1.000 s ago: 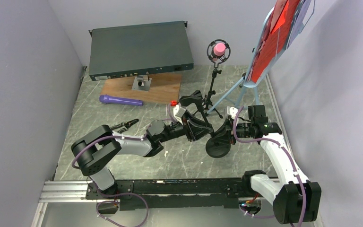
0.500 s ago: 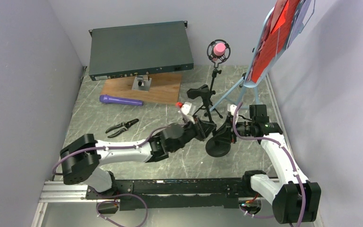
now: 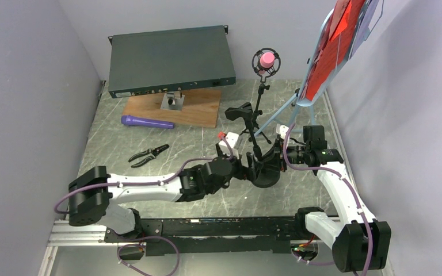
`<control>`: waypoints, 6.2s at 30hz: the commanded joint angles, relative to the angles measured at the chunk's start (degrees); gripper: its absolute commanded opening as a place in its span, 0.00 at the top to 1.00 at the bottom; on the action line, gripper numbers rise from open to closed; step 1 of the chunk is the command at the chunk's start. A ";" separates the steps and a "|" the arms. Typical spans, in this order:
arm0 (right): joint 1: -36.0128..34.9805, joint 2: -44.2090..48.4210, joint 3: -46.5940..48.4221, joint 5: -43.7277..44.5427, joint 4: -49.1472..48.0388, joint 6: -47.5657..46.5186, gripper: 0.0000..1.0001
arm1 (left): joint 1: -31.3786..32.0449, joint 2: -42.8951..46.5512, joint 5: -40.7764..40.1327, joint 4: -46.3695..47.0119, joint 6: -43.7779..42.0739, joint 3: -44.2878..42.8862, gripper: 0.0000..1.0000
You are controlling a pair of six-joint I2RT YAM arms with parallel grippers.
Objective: Pack up the instrument practice props
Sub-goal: Unscrew the knob on the microphone stand.
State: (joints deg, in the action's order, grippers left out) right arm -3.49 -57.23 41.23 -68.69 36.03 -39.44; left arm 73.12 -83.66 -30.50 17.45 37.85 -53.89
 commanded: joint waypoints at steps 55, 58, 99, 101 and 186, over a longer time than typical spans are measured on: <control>-0.06 1.07 1.75 -6.27 0.05 -5.12 1.00 | -17.31 -4.48 49.77 37.36 -6.77 8.67 0.19; -0.05 1.08 1.75 -6.30 0.12 -5.12 1.00 | -17.34 -5.61 50.07 36.59 -6.03 7.58 0.28; -0.07 1.06 1.75 -6.23 -0.09 -4.92 1.00 | -0.57 3.74 11.31 16.00 -11.85 3.05 0.19; -0.08 1.07 1.82 -6.36 0.08 -5.02 1.00 | -0.80 5.41 16.83 19.40 -17.13 5.92 0.10; 0.03 0.87 1.05 -14.80 6.36 -16.69 1.00 | -15.46 3.63 46.51 51.18 -8.78 18.48 0.18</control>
State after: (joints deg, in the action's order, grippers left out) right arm -3.57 -56.99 40.32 -76.05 40.53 -48.97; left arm 57.58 -78.91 9.85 56.36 31.68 -35.27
